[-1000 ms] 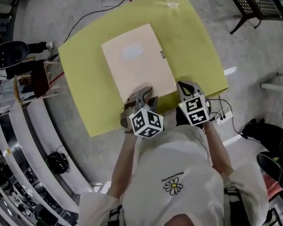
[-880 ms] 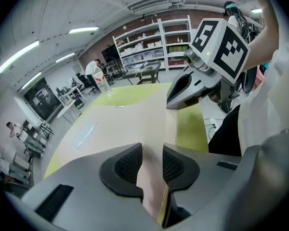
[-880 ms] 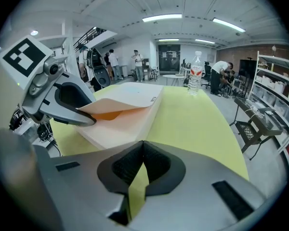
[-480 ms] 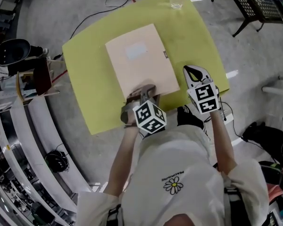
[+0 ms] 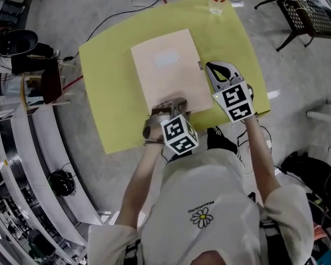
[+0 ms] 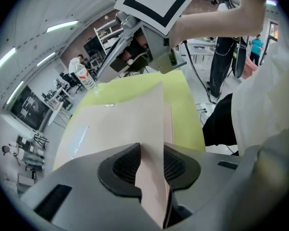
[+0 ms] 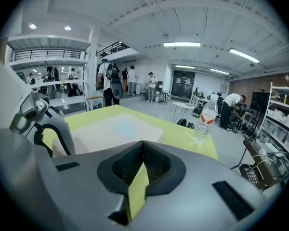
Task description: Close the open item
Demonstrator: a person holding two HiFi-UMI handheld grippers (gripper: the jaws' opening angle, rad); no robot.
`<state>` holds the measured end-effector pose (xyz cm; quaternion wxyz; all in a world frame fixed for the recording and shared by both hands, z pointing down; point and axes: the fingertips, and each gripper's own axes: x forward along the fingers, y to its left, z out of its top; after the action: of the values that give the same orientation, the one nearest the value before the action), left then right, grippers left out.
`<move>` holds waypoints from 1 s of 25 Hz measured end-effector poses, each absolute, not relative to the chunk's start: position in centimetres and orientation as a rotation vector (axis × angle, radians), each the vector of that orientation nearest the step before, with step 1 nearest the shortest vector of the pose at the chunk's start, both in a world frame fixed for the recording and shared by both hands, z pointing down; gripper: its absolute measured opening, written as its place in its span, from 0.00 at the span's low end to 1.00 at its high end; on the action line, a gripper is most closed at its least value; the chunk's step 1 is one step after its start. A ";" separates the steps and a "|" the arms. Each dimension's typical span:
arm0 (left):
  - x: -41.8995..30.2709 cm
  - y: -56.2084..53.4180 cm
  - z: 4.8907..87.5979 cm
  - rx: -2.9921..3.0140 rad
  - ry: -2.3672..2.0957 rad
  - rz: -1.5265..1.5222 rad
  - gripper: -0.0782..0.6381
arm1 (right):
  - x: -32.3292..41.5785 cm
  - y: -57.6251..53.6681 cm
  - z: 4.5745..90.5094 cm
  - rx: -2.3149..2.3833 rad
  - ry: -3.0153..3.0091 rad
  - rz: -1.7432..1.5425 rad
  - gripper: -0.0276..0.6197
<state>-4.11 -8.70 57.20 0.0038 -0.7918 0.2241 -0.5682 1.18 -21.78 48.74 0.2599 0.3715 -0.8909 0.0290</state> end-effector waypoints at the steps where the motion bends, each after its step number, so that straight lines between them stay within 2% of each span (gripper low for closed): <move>1: -4.1 -8.7 57.3 -2.484 0.683 -1.795 0.26 | 1.1 -21.6 49.0 1.000 -2.410 0.084 0.06; 11: -4.2 -7.7 57.5 -2.631 0.381 -1.951 0.30 | 2.7 -20.2 50.2 0.994 -2.372 0.103 0.06; 13: -3.8 -6.6 57.5 -2.740 0.214 -1.992 0.51 | 3.1 -20.0 50.3 1.000 -2.366 0.107 0.06; 15: -3.9 -7.2 57.5 -2.764 0.196 -1.991 0.34 | 3.3 -19.9 50.4 1.007 -2.361 0.110 0.06; 16: -4.0 -7.6 57.5 -2.753 0.204 -1.993 0.30 | 3.4 -19.8 50.4 1.011 -2.361 0.111 0.06; 25: -3.7 -7.5 58.0 -2.671 0.223 -2.047 0.32 | 3.5 -19.1 51.6 1.009 -2.357 0.162 0.06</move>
<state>-3.73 -7.54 57.98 -0.1152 -0.7867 0.0658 -0.6028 3.47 -19.11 51.59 0.2824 0.3766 -0.8802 0.0603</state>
